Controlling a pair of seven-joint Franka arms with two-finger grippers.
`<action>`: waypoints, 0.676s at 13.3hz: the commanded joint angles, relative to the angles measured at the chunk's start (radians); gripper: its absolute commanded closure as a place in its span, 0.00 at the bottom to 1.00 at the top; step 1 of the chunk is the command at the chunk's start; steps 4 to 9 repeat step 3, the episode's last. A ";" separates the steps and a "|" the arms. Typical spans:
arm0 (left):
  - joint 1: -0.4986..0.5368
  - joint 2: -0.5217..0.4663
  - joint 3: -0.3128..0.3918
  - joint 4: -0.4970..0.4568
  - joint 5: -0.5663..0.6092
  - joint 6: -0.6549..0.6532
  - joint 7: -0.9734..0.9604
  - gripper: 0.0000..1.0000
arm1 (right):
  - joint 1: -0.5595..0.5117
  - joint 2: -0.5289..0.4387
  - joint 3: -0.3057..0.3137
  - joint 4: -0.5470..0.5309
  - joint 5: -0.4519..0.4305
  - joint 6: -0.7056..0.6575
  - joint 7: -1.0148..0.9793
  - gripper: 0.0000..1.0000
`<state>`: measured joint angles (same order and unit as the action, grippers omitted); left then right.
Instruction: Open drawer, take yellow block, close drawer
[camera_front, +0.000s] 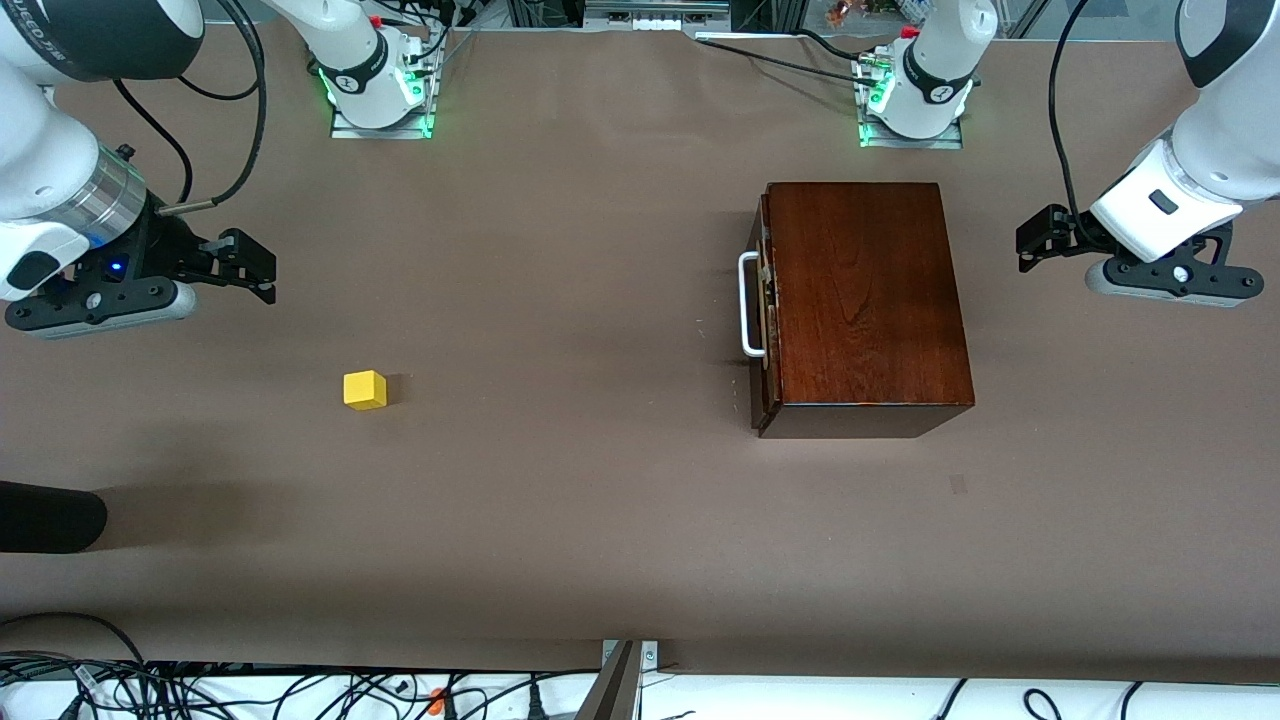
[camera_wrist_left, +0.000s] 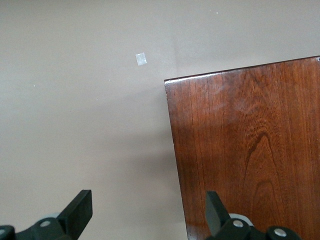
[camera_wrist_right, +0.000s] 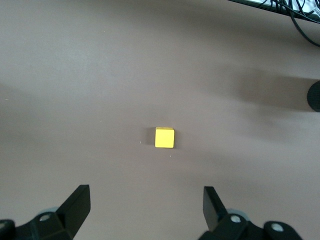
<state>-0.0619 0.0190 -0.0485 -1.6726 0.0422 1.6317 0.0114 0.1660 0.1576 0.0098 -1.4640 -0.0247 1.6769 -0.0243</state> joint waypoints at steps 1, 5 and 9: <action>-0.003 0.013 0.002 0.033 -0.022 -0.026 -0.005 0.00 | 0.001 0.005 -0.002 0.017 0.011 0.004 0.007 0.00; -0.003 0.013 0.002 0.034 -0.022 -0.029 -0.007 0.00 | 0.000 0.007 -0.002 0.017 0.012 0.014 0.003 0.00; -0.003 0.013 0.002 0.034 -0.022 -0.029 -0.007 0.00 | 0.000 0.007 -0.002 0.017 0.012 0.014 0.003 0.00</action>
